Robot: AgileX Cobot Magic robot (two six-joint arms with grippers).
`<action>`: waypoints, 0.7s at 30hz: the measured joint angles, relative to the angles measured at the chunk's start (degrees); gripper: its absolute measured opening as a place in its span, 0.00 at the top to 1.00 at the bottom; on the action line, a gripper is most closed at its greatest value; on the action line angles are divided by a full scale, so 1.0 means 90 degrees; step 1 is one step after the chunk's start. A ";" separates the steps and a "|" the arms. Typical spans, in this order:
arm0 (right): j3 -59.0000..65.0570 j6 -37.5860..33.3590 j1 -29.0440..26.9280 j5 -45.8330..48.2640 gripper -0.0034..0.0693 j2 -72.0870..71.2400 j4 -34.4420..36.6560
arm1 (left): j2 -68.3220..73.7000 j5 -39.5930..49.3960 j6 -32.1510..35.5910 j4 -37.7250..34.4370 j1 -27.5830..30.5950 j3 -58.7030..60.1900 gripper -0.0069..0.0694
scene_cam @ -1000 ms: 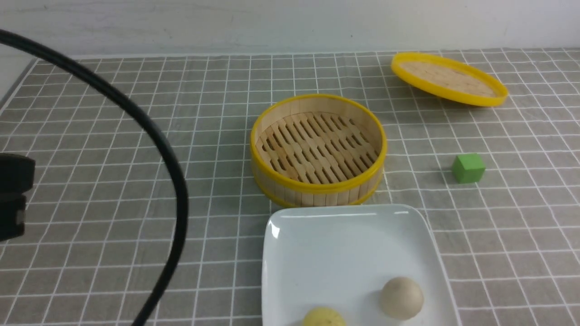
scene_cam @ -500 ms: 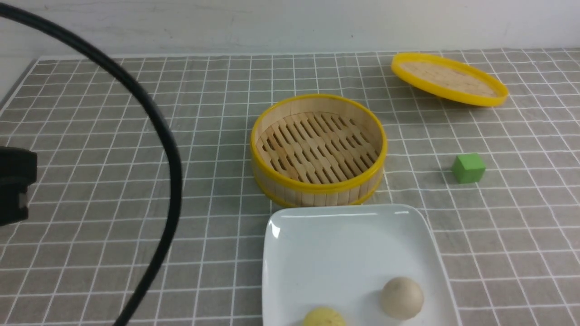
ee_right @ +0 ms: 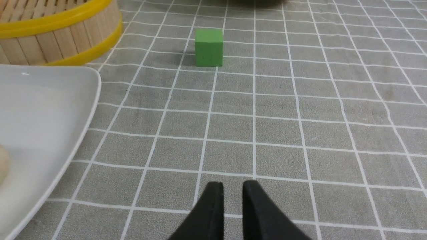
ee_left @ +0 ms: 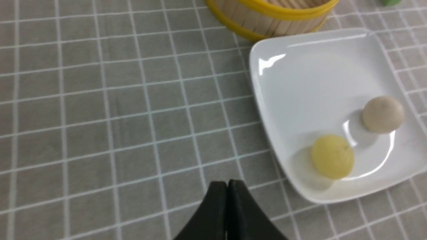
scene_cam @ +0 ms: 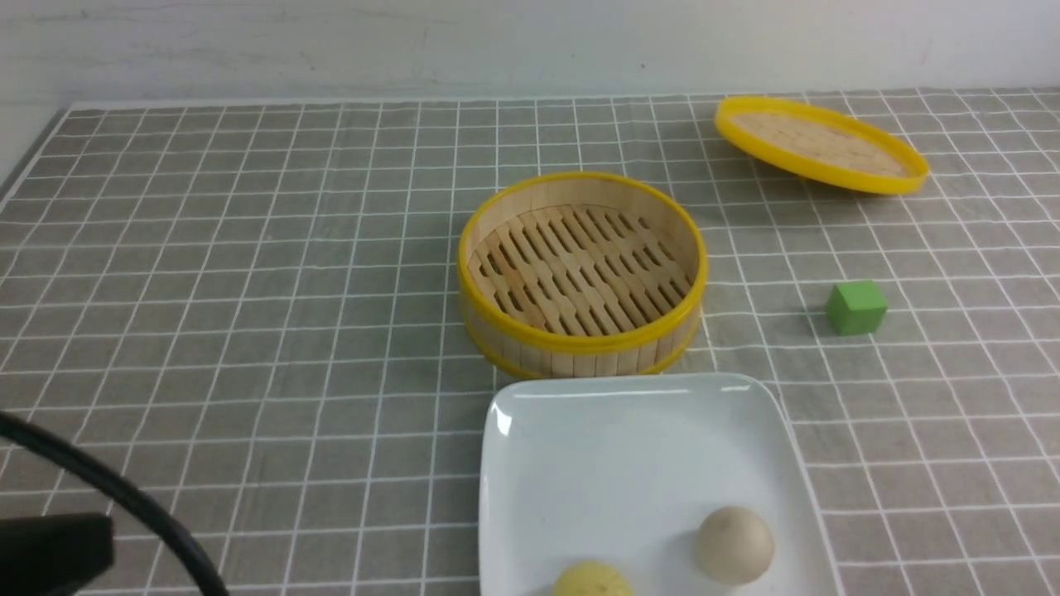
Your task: Put the steamed buns into the plate on the grey tablecloth.
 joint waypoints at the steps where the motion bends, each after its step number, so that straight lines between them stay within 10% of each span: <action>1: 0.0000 -0.0005 0.0000 0.0000 0.79 0.0000 0.0000 | -0.0129 -0.0516 -0.0211 0.0091 0.0000 0.0395 0.88; 10: 0.0000 -0.0005 0.0000 0.0000 0.78 0.0000 0.0000 | -0.0406 -0.4929 -0.1554 0.1950 0.0000 0.2465 0.87; 21: 0.0000 -0.0005 0.0000 0.0000 0.76 0.0000 0.0000 | -0.0414 -0.4745 -0.1338 0.2297 0.0016 0.2913 0.86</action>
